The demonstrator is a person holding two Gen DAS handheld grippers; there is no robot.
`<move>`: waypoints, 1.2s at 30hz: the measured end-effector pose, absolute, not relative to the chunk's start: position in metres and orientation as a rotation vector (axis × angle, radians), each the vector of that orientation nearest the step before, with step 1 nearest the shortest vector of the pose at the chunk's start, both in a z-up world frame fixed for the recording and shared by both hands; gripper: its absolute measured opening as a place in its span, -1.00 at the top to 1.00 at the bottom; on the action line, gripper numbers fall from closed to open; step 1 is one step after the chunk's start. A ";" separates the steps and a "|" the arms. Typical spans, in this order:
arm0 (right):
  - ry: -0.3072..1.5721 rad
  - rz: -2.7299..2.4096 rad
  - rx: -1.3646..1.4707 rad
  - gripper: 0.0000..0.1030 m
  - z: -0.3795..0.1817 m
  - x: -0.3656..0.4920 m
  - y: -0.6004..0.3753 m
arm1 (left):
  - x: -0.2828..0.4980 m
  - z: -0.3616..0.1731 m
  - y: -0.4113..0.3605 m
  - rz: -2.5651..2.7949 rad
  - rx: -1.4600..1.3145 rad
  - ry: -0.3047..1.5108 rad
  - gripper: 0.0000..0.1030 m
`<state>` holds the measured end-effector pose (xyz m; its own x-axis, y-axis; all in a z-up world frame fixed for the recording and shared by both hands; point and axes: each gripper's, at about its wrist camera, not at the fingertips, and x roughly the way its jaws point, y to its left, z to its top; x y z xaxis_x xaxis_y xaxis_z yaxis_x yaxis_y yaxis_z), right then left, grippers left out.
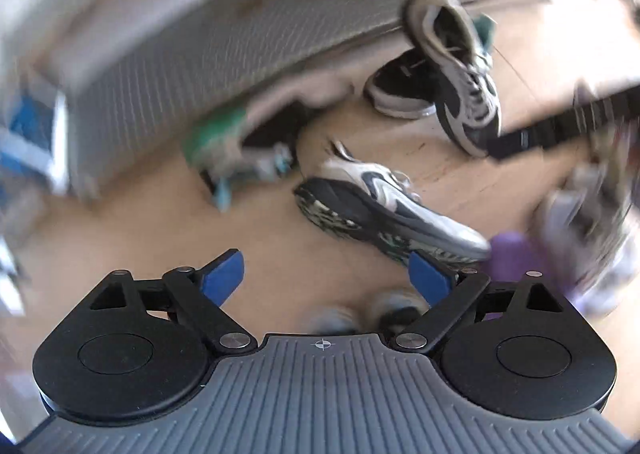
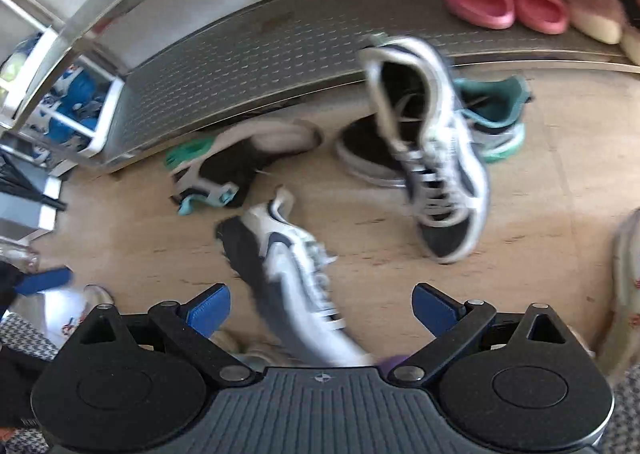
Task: Organize scattered shoes
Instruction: 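Grasp the white-black sneaker with the right tool while the left tool releases the camo-soled sneaker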
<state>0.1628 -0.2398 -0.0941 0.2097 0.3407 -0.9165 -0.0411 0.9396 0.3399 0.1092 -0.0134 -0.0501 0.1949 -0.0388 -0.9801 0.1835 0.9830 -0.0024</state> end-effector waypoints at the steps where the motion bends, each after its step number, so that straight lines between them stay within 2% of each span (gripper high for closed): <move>1: 1.356 0.276 0.274 -0.90 -0.102 0.167 -0.236 | 0.116 -0.054 -0.004 -0.109 0.057 1.401 -0.81; 6: 1.453 0.406 0.245 -0.89 -0.141 0.191 -0.205 | 0.136 -0.061 0.027 -0.038 -0.083 1.458 -0.81; 15: 1.524 0.549 -0.191 -0.89 -0.221 0.207 -0.109 | 0.146 -0.043 0.054 -0.010 -0.128 1.414 -0.81; 19: 1.484 0.453 -0.323 -0.23 -0.233 0.193 -0.084 | 0.143 -0.033 0.056 -0.015 -0.099 1.404 -0.81; 23: 1.388 0.245 -0.256 -0.19 -0.213 0.180 -0.096 | 0.142 -0.028 0.059 -0.013 -0.104 1.379 -0.81; 26: 1.289 -0.022 -0.208 -0.22 -0.192 0.178 -0.111 | 0.140 -0.023 0.061 0.013 -0.086 1.349 -0.81; 29: 1.258 -0.041 -0.258 -0.47 -0.189 0.179 -0.098 | 0.139 -0.025 0.064 0.033 -0.050 1.345 -0.81; 30: 1.280 0.041 -0.237 -0.55 -0.187 0.180 -0.092 | 0.139 -0.026 0.065 0.039 -0.040 1.346 -0.81; 33: 1.366 0.274 -0.084 -0.58 -0.172 0.175 -0.084 | 0.137 -0.027 0.070 0.051 -0.049 1.356 -0.81; 34: 1.379 0.293 -0.055 -0.69 -0.166 0.171 -0.086 | 0.136 -0.027 0.072 0.053 -0.053 1.357 -0.81; 36: 1.424 0.341 0.007 -0.78 -0.158 0.162 -0.088 | 0.135 -0.025 0.074 0.058 -0.059 1.352 -0.81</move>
